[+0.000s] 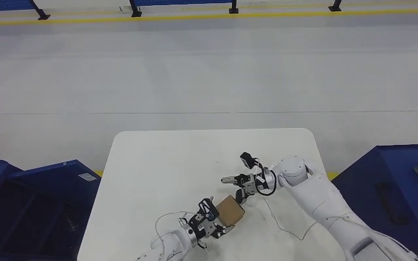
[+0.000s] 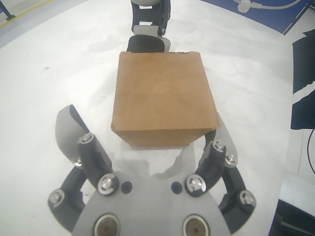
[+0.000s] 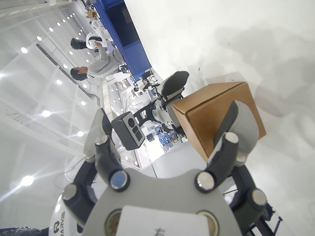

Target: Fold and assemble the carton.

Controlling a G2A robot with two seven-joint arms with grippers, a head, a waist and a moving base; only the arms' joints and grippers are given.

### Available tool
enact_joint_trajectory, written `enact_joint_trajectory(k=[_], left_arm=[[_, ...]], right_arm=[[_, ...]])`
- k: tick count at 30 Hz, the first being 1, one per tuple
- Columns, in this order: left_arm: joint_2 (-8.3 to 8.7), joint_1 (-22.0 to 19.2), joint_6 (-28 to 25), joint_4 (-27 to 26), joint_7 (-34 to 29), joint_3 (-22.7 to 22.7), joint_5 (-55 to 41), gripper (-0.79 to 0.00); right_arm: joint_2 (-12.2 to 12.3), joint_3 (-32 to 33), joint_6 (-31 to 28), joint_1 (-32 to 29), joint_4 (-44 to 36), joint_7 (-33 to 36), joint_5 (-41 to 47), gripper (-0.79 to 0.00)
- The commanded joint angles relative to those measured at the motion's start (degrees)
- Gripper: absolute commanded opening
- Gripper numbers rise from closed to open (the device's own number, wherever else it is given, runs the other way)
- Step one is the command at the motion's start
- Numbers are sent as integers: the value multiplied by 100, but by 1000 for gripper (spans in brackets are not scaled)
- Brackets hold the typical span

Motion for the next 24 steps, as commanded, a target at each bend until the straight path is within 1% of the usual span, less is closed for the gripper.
enact_joint_trajectory(k=[1, 7, 8, 9, 11, 14, 15, 16, 17, 18, 19, 20, 21, 24], left_arm=[[-12, 2, 13, 39, 87, 18, -19, 0], [-32, 17, 15, 128, 197, 21, -120, 0], [-32, 21, 13, 133, 205, 18, -121, -22], [-32, 30, 8, 138, 218, 14, -129, -62], [-28, 43, 6, 144, 249, 1, -115, -80], [-19, 67, -43, 157, 319, -26, -127, -185], [-16, 71, -57, 158, 338, -35, -116, -206], [-12, 77, -66, 159, 358, -41, -100, -206], [-8, 84, -82, 158, 389, -48, -91, -262], [-5, 89, -91, 157, 421, -58, -82, -277], [-2, 98, -98, 161, 450, -67, -81, -317], [1, 104, -103, 154, 487, -78, -86, -336], [4, 111, -125, 148, 531, -85, -79, -394], [21, 118, -166, 126, 574, -130, -54, -434]], right_arm=[[-15, -21, -6, 2, -1, 11, -14, 0], [-53, -40, -56, -2, 31, 2, -22, 0], [-60, -44, -60, -4, 35, -4, -23, 0], [-66, -51, -67, -4, 36, -3, -33, 0], [-76, -54, -84, -4, 52, -4, -42, 0], [-91, -53, -92, -4, 85, -19, -46, 0], [-96, -53, -96, -5, 91, -27, -47, 0], [-101, -53, -99, -4, 98, -28, -50, 0], [-106, -53, -103, -3, 105, -28, -52, 0], [-110, -52, -109, 0, 110, -27, -55, 0], [-115, -51, -119, 1, 116, -26, -59, 0], [-119, -45, -125, 1, 125, -32, -51, 0], [-122, -36, -132, 6, 133, -37, -45, 0], [-106, 87, -286, 6, 189, -82, 43, 0]])
